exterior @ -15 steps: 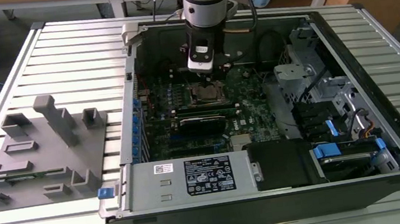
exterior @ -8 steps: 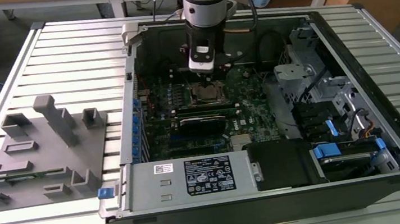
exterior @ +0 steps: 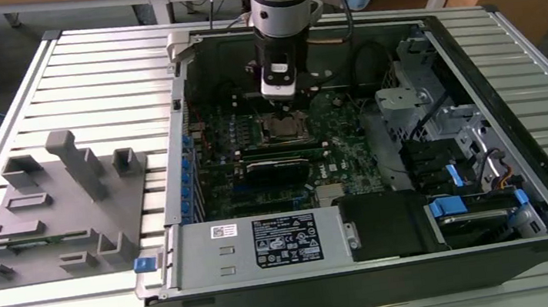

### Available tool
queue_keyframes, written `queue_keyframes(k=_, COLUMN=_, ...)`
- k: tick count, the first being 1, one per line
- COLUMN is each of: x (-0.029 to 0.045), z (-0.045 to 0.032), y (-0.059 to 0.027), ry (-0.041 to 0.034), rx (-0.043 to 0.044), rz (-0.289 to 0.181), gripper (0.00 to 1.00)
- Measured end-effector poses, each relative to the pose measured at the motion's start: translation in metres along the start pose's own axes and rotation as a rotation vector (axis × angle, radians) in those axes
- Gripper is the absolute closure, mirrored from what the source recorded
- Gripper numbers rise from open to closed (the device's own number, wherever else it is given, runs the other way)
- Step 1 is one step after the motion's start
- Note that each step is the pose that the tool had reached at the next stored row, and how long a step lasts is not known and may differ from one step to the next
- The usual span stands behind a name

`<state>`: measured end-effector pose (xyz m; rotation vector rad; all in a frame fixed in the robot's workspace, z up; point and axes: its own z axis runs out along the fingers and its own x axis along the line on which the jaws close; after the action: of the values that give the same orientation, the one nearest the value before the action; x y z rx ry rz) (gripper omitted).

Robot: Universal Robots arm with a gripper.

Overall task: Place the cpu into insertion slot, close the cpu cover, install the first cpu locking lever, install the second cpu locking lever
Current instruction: 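Close the cpu cover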

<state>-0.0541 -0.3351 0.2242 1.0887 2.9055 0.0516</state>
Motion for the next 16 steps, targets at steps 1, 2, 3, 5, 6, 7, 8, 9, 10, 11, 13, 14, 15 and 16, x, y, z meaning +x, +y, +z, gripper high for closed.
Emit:
queue_keyframes(k=1, x=0.0000, z=0.0000, y=0.0000, ry=0.0002, rx=-0.0001, rz=-0.005, gripper=0.89)
queue_keyframes(k=2, x=0.0000, z=0.0000, y=0.0000, ry=0.0004, rx=-0.0002, rz=-0.009, gripper=0.89)
queue_keyframes(k=3, x=0.0000, z=0.0000, y=0.0000, ry=0.0006, rx=-0.0004, rz=-0.014, gripper=0.89)
queue_keyframes(k=5, x=0.0000, z=0.0000, y=0.0000, ry=0.0010, rx=-0.0006, rz=-0.023, gripper=0.89)
queue_keyframes(k=6, x=0.0000, z=0.0000, y=0.0000, ry=0.0012, rx=-0.0007, rz=-0.027, gripper=0.89)
queue_keyframes(k=7, x=0.0000, z=0.0000, y=0.0000, ry=0.0014, rx=-0.0008, rz=-0.032, gripper=0.89)
queue_keyframes(k=8, x=0.0000, z=0.0000, y=0.0000, ry=0.0016, rx=-0.0009, rz=-0.036, gripper=0.89)
queue_keyframes(k=9, x=0.0000, z=0.0000, y=0.0000, ry=0.0018, rx=-0.0010, rz=-0.040, gripper=0.89)
queue_keyframes(k=10, x=0.0000, z=0.0000, y=0.0000, ry=0.0019, rx=-0.0011, rz=-0.043, gripper=0.89)
queue_keyframes(k=11, x=0.0000, z=0.0000, y=0.0000, ry=0.0021, rx=-0.0011, rz=-0.046, gripper=0.89)
queue_keyframes(k=13, x=0.0000, z=0.0000, y=0.0000, ry=0.0024, rx=-0.0013, rz=-0.054, gripper=0.89)
queue_keyframes(k=14, x=0.0000, z=0.0000, y=0.0000, ry=0.0026, rx=-0.0014, rz=-0.058, gripper=0.89)
queue_keyframes(k=15, x=0.0000, z=0.0000, y=0.0000, ry=0.0028, rx=-0.0016, rz=-0.063, gripper=0.89)
queue_keyframes(k=16, x=0.0000, z=0.0000, y=0.0000, ry=0.0030, rx=-0.0016, rz=-0.067, gripper=0.89)
